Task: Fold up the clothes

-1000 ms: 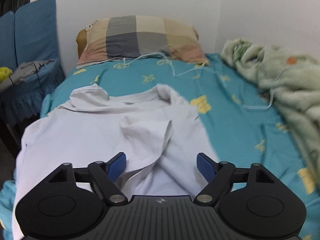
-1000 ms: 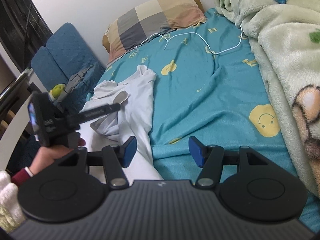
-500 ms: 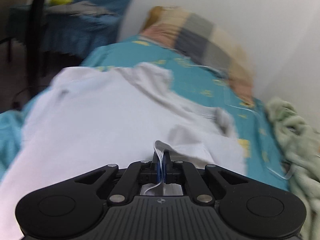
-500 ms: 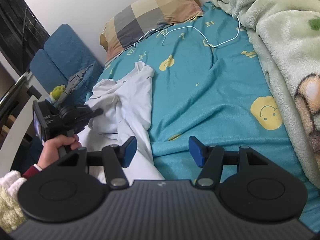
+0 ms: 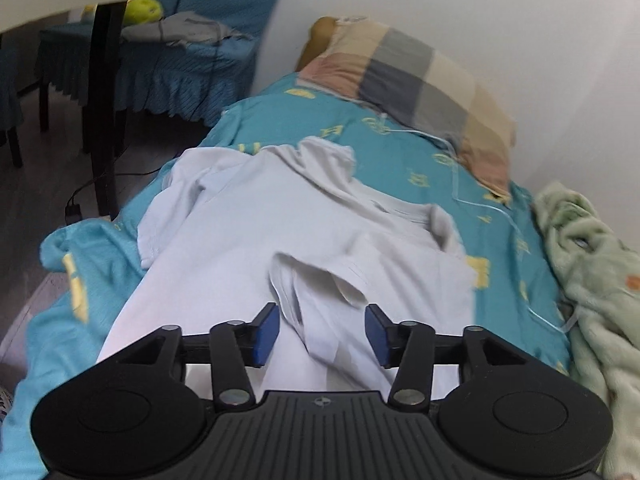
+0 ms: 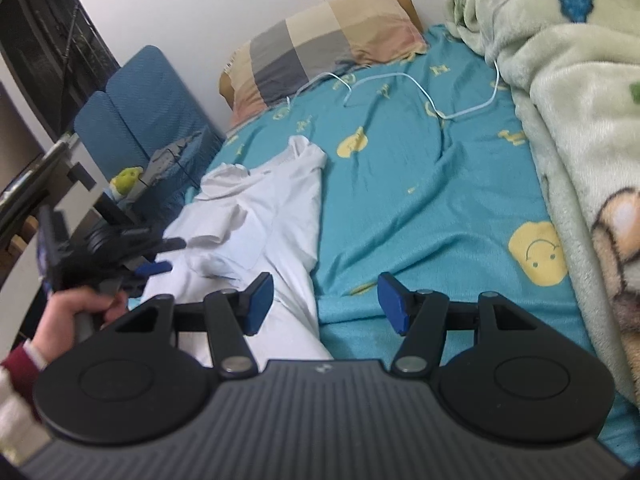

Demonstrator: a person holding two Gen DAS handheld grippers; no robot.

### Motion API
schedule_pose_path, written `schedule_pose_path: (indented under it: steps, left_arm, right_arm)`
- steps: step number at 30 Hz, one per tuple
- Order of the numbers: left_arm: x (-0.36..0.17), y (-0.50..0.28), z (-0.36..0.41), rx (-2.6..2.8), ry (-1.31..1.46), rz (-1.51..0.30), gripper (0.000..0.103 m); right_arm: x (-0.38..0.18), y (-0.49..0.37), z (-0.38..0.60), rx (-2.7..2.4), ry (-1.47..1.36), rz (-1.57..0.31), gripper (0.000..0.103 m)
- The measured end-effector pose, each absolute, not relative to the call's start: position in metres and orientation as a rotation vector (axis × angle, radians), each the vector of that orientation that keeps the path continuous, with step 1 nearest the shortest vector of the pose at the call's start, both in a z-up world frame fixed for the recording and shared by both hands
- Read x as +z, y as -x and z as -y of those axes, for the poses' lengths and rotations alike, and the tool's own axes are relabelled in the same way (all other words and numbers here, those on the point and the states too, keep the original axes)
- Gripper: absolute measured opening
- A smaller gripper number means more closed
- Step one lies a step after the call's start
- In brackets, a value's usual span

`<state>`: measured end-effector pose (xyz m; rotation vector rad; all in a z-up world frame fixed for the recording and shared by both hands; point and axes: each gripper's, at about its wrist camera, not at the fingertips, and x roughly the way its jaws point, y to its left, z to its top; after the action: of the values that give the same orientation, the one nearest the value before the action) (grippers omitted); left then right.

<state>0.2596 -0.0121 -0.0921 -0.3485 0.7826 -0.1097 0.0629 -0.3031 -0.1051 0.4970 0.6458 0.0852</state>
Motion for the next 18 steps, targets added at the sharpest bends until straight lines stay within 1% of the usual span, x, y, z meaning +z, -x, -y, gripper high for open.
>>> schedule_pose_path:
  steps: [3,8,13,18]
  left_arm:
    - [-0.078,-0.208,0.022,-0.166,0.359,-0.789,0.055]
    - [-0.073,-0.125,0.05,-0.252,0.372,-0.828,0.055]
    - [-0.083,-0.069,0.075,-0.283,0.381,-0.886,0.055]
    - [-0.095,-0.034,0.095,-0.324,0.383,-0.922,0.055]
  right_arm:
    - [-0.095,-0.054,0.309,0.1,-0.511,-0.627,0.06]
    - [-0.078,-0.035,0.313,0.167,-0.516,-0.608,0.062]
    - [-0.061,-0.019,0.315,0.229,-0.491,-0.6,0.062]
    - [-0.041,-0.009,0.335,0.231,-0.509,-0.557,0.062]
